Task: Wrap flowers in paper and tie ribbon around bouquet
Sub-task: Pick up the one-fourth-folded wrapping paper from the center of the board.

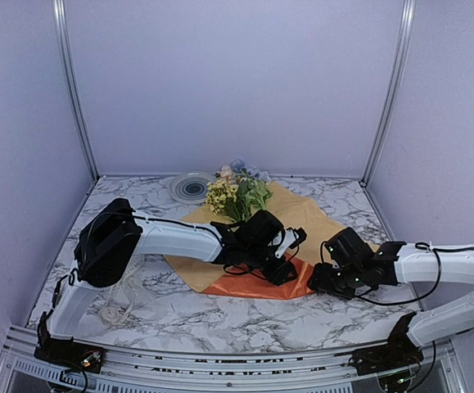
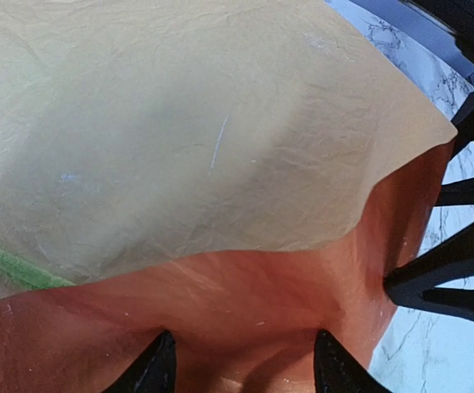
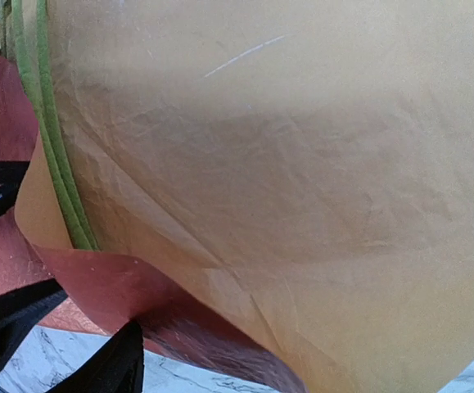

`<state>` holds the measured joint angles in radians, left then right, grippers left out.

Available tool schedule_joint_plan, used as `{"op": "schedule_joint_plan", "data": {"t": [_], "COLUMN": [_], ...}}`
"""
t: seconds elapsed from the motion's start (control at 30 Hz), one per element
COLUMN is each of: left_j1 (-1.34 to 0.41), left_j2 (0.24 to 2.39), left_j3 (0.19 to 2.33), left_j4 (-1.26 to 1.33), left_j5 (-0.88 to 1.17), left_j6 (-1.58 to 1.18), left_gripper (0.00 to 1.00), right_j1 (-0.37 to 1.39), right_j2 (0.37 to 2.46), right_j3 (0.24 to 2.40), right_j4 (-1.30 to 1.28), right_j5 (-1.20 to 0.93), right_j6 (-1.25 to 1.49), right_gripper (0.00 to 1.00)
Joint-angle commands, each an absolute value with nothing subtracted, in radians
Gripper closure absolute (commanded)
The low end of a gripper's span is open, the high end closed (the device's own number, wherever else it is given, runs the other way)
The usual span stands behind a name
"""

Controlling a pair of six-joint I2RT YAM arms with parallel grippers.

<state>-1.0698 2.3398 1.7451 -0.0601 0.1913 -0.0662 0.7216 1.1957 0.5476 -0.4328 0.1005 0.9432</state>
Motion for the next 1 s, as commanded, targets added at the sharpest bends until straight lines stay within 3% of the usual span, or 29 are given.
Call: {"op": "schedule_joint_plan", "data": {"t": [0.0,0.27,0.5,0.6,0.97], "left_j1": [-1.092,-1.103,-1.104,-1.104,-1.094], "left_j2": [2.366,2.403,2.499,2.521,2.525], "left_j3": [1.811,1.880,1.992,2.020,2.025], "left_j4": [-0.102,-0.138,-0.227,-0.245,-0.272], "left_j5": [0.175,0.076,0.107,0.062,0.054], "left_j6": [-0.036,0.025,0.045,0.038,0.005], "left_gripper": [0.43,0.42,0.44,0.45,0.46], "right_j1": [0.715,0.715,0.715,0.716,0.859], "right_j2": [1.212,1.207,1.208,1.215,1.267], "right_j3": [0.568,0.562,0.588,0.606,0.730], "right_j4": [-0.410,-0.407,-0.423,-0.425,-0.461], "right_j5": [0.149,0.172,0.208,0.218,0.328], "right_j6": [0.977,0.980,0.935,0.896,0.766], "right_gripper": [0.31,0.70,0.86,0.99,1.00]}}
